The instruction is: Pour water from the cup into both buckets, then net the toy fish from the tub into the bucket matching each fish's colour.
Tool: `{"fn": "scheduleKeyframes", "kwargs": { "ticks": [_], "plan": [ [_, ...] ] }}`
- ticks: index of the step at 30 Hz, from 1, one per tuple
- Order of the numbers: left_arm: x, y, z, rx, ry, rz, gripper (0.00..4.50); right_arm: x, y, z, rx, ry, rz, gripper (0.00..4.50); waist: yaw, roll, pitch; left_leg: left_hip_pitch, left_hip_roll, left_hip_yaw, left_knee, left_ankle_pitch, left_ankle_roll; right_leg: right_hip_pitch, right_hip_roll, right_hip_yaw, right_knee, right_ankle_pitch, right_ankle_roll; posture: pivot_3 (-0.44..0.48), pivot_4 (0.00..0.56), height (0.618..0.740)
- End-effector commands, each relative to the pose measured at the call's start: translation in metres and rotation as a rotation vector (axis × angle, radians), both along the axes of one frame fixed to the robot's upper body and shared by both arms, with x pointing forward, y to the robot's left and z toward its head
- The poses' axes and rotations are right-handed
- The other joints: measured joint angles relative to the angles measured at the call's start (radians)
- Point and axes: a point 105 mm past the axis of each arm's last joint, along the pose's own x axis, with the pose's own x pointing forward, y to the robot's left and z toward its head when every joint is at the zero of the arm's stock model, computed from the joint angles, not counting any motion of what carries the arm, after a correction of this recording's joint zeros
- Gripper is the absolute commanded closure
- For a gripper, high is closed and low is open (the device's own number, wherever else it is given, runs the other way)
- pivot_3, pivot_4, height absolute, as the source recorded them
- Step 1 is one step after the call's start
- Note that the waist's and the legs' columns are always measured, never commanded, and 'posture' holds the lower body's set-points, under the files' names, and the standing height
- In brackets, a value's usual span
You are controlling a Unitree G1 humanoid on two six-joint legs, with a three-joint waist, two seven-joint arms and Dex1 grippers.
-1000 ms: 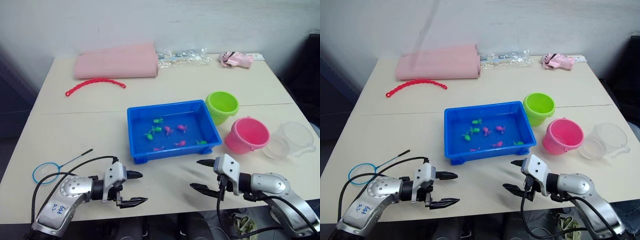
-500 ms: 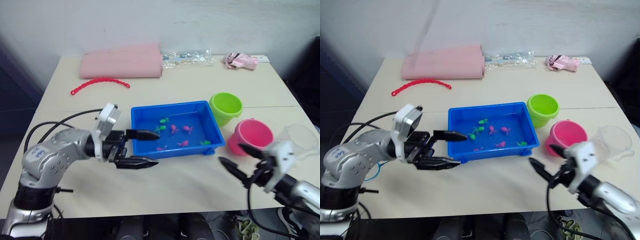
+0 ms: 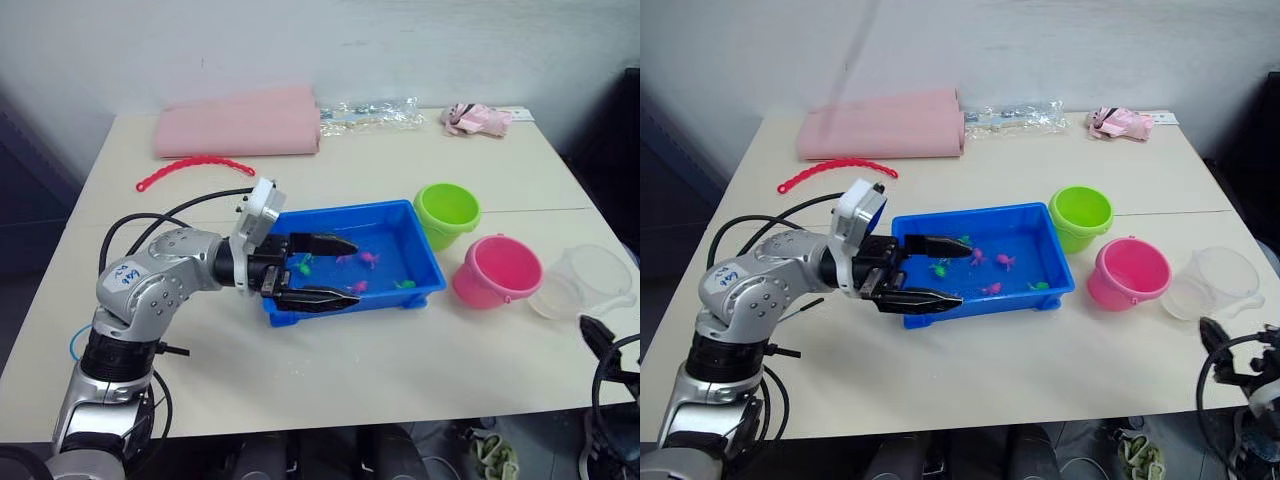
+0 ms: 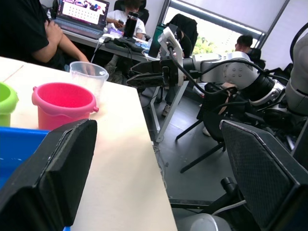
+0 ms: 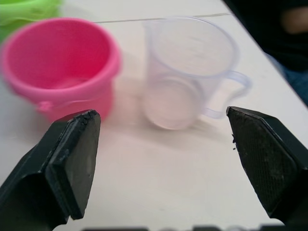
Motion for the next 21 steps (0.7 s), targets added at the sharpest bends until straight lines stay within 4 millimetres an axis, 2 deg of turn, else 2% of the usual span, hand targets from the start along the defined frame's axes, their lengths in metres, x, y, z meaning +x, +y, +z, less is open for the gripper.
{"fn": "scheduleKeyframes", "kwargs": {
  "ticks": [1, 6, 13, 21],
  "plan": [
    [-0.006, -0.005, 0.014, -0.017, -0.068, 0.003, 0.05, -0.005, -0.034, 0.000, -0.070, 0.034, -0.151, 0.00, 0.000, 0.000, 0.000, 0.000, 0.000, 0.000, 0.000, 0.000, 0.000, 0.000, 0.000, 0.000, 0.000, 0.000, 0.000, 0.000, 0.150, 0.738],
    [-0.009, -0.005, 0.011, -0.003, -0.062, 0.027, 0.05, 0.006, -0.059, -0.015, -0.081, 0.062, -0.237, 0.00, 0.000, 0.000, 0.000, 0.000, 0.000, 0.000, 0.000, 0.000, 0.000, 0.000, 0.000, 0.000, 0.000, 0.000, 0.000, 0.000, 0.150, 0.738],
    [-0.010, -0.001, 0.012, 0.007, -0.070, 0.074, 0.05, 0.030, -0.063, -0.030, -0.039, 0.055, -0.214, 0.00, 0.000, 0.002, 0.000, 0.001, 0.000, 0.001, 0.000, 0.002, 0.000, 0.000, 0.000, 0.000, 0.001, 0.000, 0.000, 0.000, 0.150, 0.738],
    [-0.012, 0.003, 0.012, 0.009, -0.063, 0.113, 0.05, 0.049, -0.076, -0.028, -0.050, 0.015, -0.247, 0.00, -0.002, 0.003, 0.000, 0.001, 0.000, 0.001, 0.000, 0.003, 0.000, 0.000, 0.000, 0.000, 0.004, 0.000, 0.000, 0.000, 0.150, 0.738]
  ]
}}
